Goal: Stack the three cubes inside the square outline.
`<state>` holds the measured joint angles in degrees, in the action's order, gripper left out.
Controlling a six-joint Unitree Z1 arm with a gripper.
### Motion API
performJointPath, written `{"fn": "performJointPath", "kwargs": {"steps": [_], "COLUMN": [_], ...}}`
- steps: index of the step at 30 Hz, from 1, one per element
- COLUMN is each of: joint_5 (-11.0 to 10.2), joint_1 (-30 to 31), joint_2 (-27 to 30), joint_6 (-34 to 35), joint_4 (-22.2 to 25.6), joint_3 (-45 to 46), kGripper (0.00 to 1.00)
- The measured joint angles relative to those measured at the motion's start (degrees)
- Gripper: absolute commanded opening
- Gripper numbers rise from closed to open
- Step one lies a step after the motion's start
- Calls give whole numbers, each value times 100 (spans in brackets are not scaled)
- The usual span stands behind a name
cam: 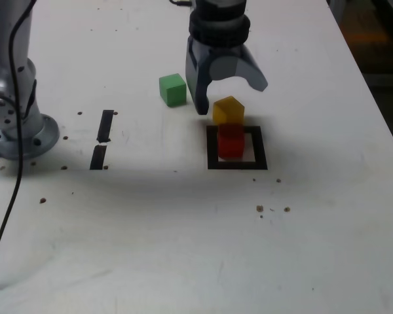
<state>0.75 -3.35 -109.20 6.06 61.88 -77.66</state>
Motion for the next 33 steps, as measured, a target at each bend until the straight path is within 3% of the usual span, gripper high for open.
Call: {"fn": "performJointPath", "kwargs": {"steps": [12,33], "joint_5": [283,318], "joint_1": [-277,-504], "joint_2": [-317,-504], "joint_6": [6,6], "joint_4": [-152,-95], "joint_3": [18,-18], "kGripper": [99,91]}}
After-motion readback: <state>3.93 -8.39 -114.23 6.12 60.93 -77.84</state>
